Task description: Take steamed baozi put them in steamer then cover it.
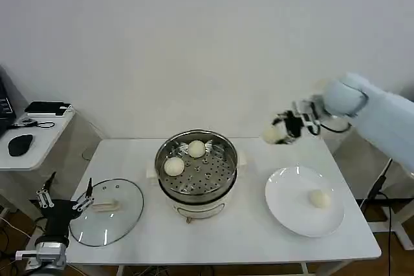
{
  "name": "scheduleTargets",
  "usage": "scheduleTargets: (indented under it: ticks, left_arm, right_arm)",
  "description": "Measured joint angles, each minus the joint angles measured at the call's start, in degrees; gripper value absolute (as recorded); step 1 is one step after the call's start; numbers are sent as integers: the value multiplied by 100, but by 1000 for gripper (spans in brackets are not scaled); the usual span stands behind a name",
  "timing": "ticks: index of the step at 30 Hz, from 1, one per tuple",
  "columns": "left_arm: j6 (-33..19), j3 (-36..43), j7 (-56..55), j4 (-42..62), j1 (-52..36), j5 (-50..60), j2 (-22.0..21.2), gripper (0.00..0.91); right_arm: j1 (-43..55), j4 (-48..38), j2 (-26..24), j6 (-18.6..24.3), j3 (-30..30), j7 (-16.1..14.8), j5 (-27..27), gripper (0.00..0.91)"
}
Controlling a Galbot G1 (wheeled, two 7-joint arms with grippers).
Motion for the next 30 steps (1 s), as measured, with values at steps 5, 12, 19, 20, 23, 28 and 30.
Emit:
scheduleTargets:
  ticks: [5,12,19,20,23,28,30]
  left_arm:
    - [9,-18,-2,-10,13,9,-36,907]
    - [16,-84,-4,-70,81,4,-23,907]
    - [16,-102,-8,-134,125,15,-82,907]
    - [16,-106,-8,-143,133,15,-93,907]
    - [11,-116,-12,-169,155,17,-115,907]
    - [2,-142,-30,-190,180,17,-142,907]
    - [-1,-142,-32,-190,184,17,-151,907]
  right_arm:
    - [157,-143,760,45,-273,-63,22,665]
    - [74,-391,1728,214,-587,-161,-63,665]
    - [-103,-566,2427,459,-848,-248,-269,665]
    - [-121,-572,2500,500,-881,-261,-299,665]
    - [-180,-568,2655,630,-979,-321,-389,665]
    - [-233,-541,2795,796,-1115,-391,-498,665]
    - [-235,-506,2820,855,-1164,-434,-531,665]
